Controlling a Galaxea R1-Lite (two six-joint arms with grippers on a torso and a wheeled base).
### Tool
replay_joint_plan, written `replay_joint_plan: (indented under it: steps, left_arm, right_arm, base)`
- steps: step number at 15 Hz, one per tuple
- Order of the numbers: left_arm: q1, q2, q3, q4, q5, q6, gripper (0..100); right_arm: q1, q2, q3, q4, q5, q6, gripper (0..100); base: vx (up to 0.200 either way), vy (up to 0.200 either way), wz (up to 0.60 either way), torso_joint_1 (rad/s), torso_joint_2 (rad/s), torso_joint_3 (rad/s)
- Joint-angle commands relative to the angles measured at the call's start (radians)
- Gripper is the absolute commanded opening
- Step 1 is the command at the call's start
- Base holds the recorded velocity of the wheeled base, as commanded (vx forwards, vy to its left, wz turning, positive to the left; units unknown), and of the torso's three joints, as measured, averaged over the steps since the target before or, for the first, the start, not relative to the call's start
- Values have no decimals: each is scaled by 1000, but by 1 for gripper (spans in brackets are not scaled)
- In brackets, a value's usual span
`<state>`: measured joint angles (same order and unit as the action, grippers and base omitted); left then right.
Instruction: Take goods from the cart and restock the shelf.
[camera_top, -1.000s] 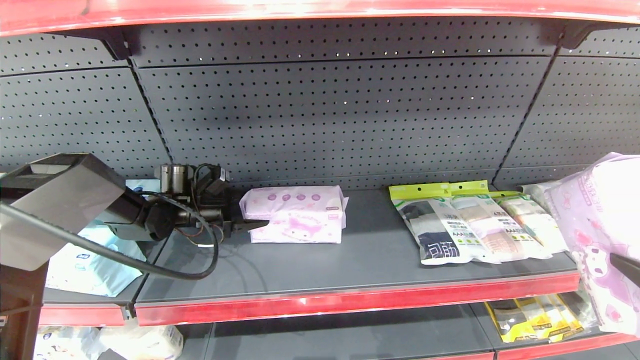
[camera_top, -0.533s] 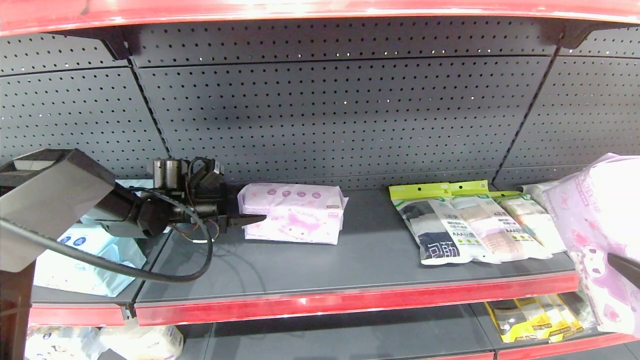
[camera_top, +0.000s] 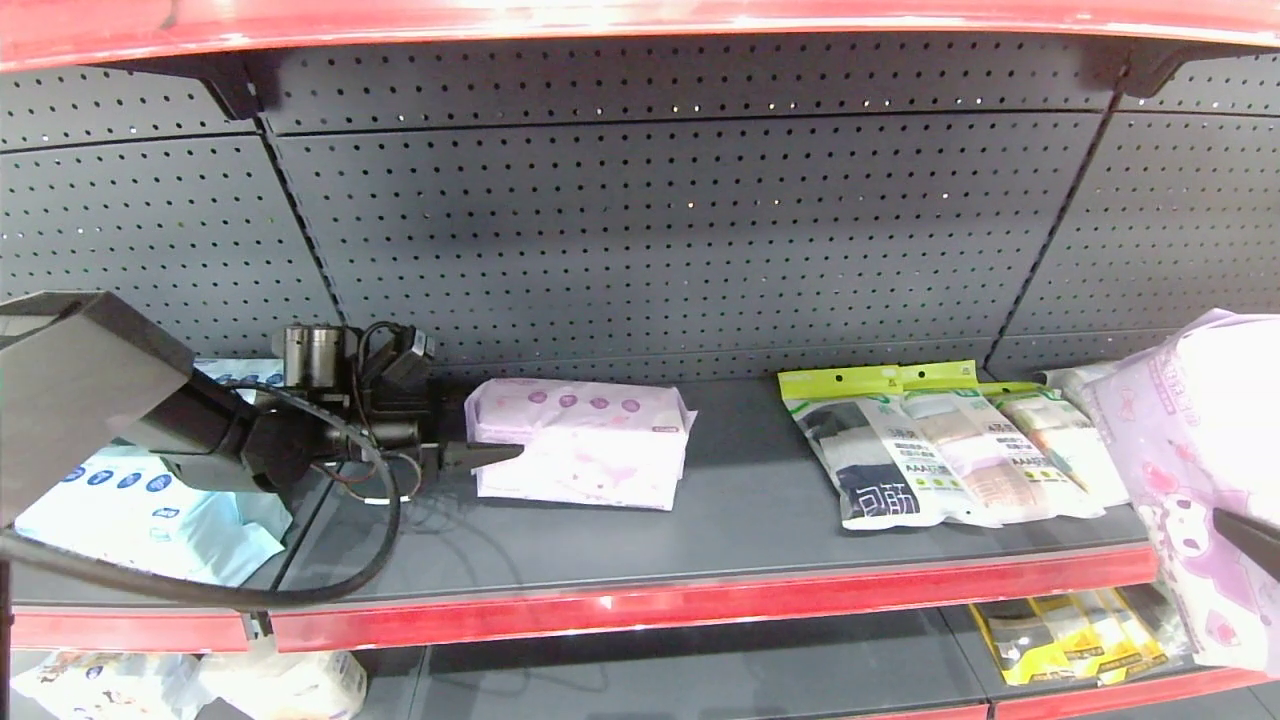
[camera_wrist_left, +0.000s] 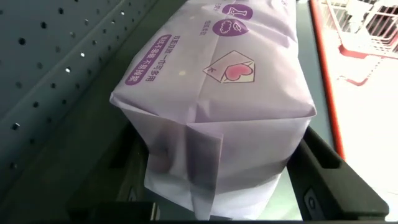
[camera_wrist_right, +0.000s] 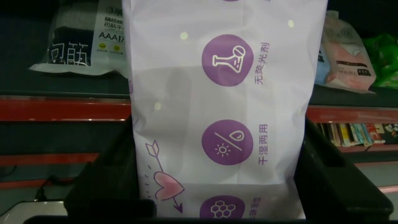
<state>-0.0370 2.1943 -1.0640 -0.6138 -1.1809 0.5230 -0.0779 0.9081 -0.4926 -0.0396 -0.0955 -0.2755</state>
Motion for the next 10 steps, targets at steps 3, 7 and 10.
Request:
replay_joint_plan:
  steps: [3, 7, 10]
  left_arm:
    - [6, -57, 59, -1, -8, 3, 0]
    - [6, -90, 122, -6, -11, 8, 0]
    - [6, -96, 159, -7, -13, 15, 0]
  right_arm:
    - [0, 0, -3, 0, 0, 1, 0]
    - [0, 0, -8, 0, 2, 1, 0]
    - [0, 2, -11, 0, 2, 1, 0]
  base:
    - [0, 0, 0, 0, 0, 0]
    - [0, 0, 0, 0, 0, 0]
    - [0, 0, 0, 0, 0, 0]
